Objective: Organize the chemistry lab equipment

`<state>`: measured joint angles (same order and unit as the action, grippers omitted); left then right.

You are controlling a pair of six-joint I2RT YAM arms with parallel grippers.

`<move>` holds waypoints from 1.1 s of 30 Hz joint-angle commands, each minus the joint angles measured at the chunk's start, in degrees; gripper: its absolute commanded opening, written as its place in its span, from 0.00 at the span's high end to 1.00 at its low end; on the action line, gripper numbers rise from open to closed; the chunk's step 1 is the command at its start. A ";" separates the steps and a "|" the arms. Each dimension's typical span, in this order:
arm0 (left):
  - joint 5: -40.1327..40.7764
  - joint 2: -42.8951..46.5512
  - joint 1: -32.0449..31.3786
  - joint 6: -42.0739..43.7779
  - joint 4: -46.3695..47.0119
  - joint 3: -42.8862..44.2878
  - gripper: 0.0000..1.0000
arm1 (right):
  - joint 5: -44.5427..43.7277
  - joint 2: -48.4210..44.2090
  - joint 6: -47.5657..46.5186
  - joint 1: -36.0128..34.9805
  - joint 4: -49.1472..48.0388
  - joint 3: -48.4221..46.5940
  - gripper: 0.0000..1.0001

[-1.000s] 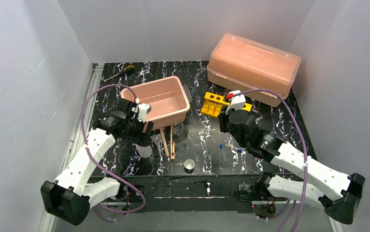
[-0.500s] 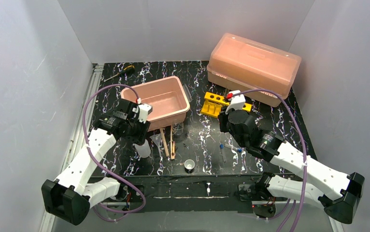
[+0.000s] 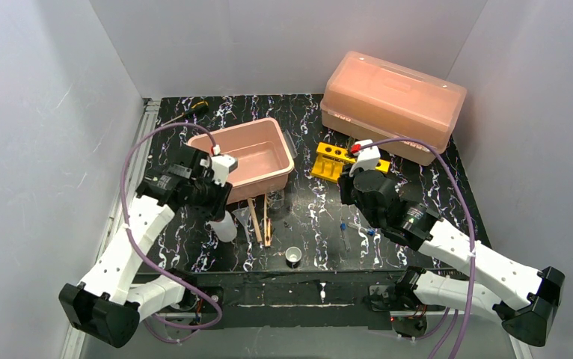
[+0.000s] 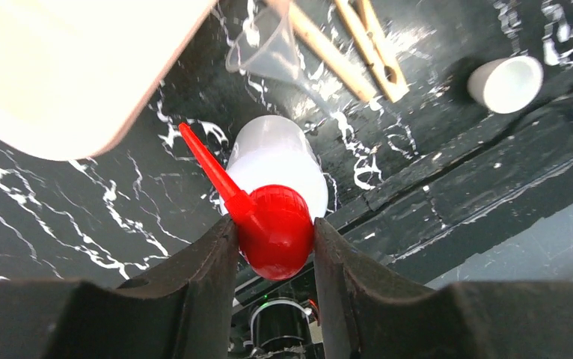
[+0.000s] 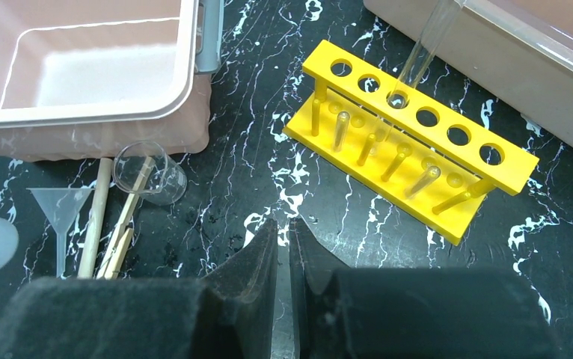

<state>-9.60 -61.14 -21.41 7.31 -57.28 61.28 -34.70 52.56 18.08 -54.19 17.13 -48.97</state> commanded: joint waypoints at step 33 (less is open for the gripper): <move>1.91 -31.73 10.25 19.06 -1.34 41.17 1.00 | -0.97 -3.26 -0.52 -0.34 0.43 -1.65 0.81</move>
<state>-6.14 -91.90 -12.57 24.65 -61.11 104.55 -34.74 50.25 17.63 -54.19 18.33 -50.04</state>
